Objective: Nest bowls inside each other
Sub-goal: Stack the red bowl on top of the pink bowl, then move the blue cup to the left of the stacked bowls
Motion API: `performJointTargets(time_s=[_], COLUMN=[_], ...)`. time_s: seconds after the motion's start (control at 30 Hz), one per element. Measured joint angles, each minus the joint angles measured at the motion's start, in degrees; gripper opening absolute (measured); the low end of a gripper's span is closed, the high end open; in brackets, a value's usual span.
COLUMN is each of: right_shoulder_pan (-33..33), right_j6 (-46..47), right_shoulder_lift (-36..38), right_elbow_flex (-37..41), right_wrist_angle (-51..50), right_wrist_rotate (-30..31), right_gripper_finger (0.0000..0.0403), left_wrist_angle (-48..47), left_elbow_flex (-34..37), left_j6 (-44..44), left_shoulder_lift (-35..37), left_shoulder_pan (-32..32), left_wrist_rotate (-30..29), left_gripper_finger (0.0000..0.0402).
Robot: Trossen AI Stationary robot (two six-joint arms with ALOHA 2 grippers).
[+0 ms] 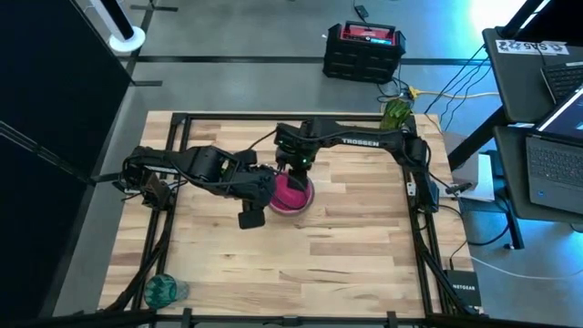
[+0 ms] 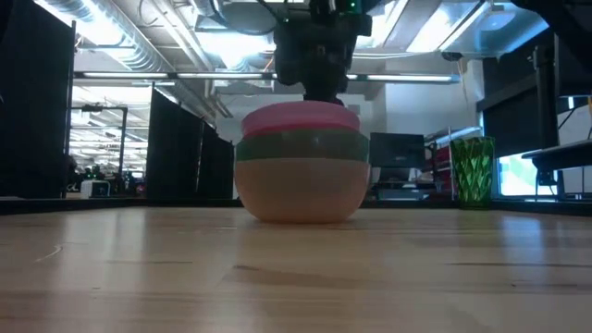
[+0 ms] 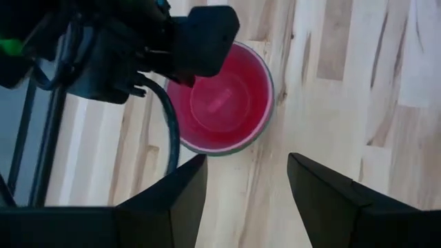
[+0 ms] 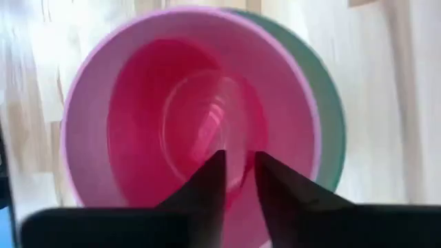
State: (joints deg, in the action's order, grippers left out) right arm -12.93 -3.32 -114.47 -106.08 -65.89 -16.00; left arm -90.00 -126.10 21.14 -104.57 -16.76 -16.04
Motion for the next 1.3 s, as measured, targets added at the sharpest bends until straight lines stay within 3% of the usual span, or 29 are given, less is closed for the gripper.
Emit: performJointTargets(time_s=[0.3,0.5,0.63,0.8,1.3], right_shoulder_pan=[-0.21,-0.21,-0.17,-0.21,-0.21], right_j6=[-1.99,-3.24,-3.13,-1.57,-1.41], right_shoulder_lift=[5.83,17.63,23.65,27.15,28.08], right_elbow_flex=[-0.05,-0.08,-0.12,-0.11,-0.09], right_wrist_angle=[-4.61,-5.06,-4.41,-4.45,-3.41], right_wrist_rotate=[-1.82,0.58,2.7,6.72,8.33], right_gripper_finger=[0.0203,0.0221,0.0218,0.0217,0.0217], left_wrist_angle=[0.03,-0.02,0.0,0.0,1.38], left_elbow_flex=[0.96,8.58,14.38,17.92,21.37], left_j6=[2.47,12.89,29.46,63.61,107.09], left_shoulder_lift=[0.0,0.0,0.25,2.66,4.26], left_shoulder_pan=[-3.58,-14.15,-22.44,-29.44,-38.48], left_wrist_rotate=[5.1,9.08,12.45,13.89,24.93], left_gripper_finger=[0.0205,0.0199,0.0198,0.0198,0.0198])
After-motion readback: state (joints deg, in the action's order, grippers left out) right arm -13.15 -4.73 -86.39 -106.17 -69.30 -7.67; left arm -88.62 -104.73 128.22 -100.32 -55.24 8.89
